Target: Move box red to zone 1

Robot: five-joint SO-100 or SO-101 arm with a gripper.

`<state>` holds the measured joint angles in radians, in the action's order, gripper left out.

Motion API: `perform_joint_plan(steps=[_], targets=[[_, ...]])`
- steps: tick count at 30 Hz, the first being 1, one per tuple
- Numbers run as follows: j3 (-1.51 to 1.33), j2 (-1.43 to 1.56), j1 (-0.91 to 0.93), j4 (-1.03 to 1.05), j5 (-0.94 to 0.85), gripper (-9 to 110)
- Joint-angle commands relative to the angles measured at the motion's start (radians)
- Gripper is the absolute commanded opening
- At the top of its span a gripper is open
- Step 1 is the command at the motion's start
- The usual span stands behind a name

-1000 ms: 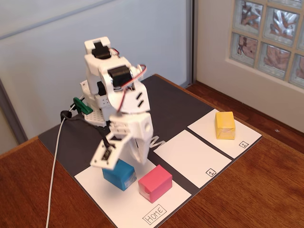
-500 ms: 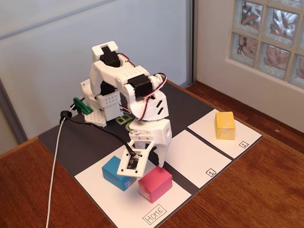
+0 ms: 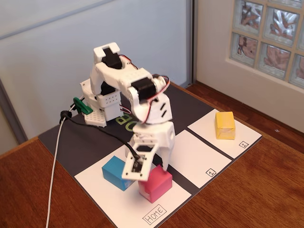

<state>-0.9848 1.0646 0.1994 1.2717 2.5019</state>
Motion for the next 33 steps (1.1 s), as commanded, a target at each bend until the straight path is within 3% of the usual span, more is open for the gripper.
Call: perform_joint_plan(steps=[1,12,24,29,33], targets=[[0.098,-0.037,0.006,-0.023,0.005,53],[0.281,-0.224,-0.015,-0.037,0.035,48],[0.296,-0.291,-0.054,-0.038,0.044,42],[0.296,-0.305,-0.052,-0.035,0.034,32],[0.296,-0.305,-0.04,-0.025,0.014,18]])
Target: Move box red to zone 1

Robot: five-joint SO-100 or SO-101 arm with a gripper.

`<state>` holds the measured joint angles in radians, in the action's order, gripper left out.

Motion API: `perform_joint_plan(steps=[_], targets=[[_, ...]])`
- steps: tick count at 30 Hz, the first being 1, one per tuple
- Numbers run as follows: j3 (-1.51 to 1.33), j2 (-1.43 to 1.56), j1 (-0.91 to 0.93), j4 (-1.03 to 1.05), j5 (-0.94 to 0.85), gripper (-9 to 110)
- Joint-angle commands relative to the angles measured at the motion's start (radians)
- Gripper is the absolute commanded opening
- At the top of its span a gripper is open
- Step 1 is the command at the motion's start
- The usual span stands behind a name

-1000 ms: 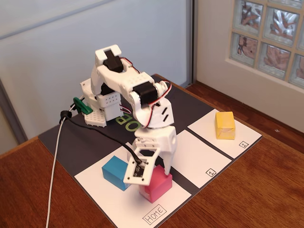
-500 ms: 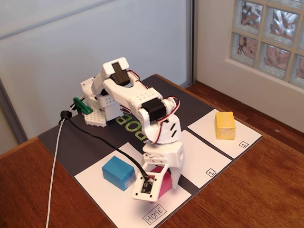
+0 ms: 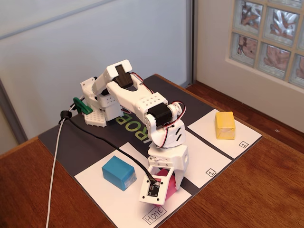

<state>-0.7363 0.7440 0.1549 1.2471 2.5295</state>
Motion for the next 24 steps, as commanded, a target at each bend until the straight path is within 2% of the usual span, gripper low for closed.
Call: perform_joint_plan(steps=[1,7,24], targets=[[0.048,0.015,0.008,0.003,-0.017,14],[0.048,0.025,0.018,0.014,-0.029,0],[0.121,0.109,0.028,0.127,-0.14,-1]])
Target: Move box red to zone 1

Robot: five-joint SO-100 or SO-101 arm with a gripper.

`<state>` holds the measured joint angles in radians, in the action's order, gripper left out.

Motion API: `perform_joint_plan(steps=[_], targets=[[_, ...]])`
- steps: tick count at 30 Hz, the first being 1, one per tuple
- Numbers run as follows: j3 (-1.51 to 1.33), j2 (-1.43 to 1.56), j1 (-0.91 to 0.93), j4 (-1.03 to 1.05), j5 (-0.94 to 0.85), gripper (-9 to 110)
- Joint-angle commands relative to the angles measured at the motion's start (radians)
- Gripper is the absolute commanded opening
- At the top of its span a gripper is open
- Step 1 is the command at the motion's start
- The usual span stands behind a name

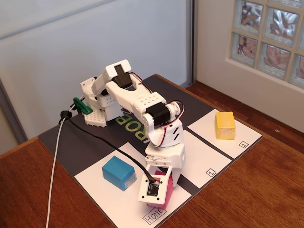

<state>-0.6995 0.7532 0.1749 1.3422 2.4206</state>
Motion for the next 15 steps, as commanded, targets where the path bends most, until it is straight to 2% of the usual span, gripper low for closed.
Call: perform_joint_plan(steps=[1,6,15], targets=[[0.109,0.098,0.008,0.051,-0.048,-1],[0.284,0.058,0.003,0.181,-0.183,-1],[0.299,0.167,-0.009,0.242,-0.41,-1]])
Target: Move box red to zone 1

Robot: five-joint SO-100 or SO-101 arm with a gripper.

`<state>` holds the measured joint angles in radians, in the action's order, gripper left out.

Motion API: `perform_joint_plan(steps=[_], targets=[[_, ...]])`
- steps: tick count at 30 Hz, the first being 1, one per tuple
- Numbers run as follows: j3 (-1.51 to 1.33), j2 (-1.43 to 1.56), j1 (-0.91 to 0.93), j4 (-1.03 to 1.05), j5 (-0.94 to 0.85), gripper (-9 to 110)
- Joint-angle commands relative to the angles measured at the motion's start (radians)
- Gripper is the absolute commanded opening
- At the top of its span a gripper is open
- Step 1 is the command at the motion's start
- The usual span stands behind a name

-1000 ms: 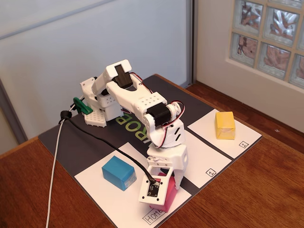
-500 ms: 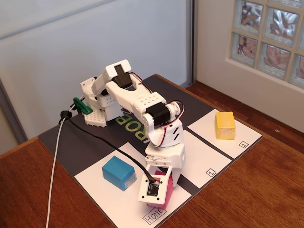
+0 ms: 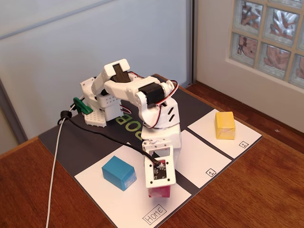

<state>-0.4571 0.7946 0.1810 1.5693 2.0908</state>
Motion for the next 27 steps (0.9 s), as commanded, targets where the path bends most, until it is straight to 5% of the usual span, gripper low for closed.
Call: perform_joint_plan(steps=[1,18,27], targets=[[0.081,0.129,-0.017,0.037,-0.115,-1],[0.173,0.235,-0.192,0.364,-0.801,-1],[0.02,0.354,-0.396,0.364,-0.784,0]])
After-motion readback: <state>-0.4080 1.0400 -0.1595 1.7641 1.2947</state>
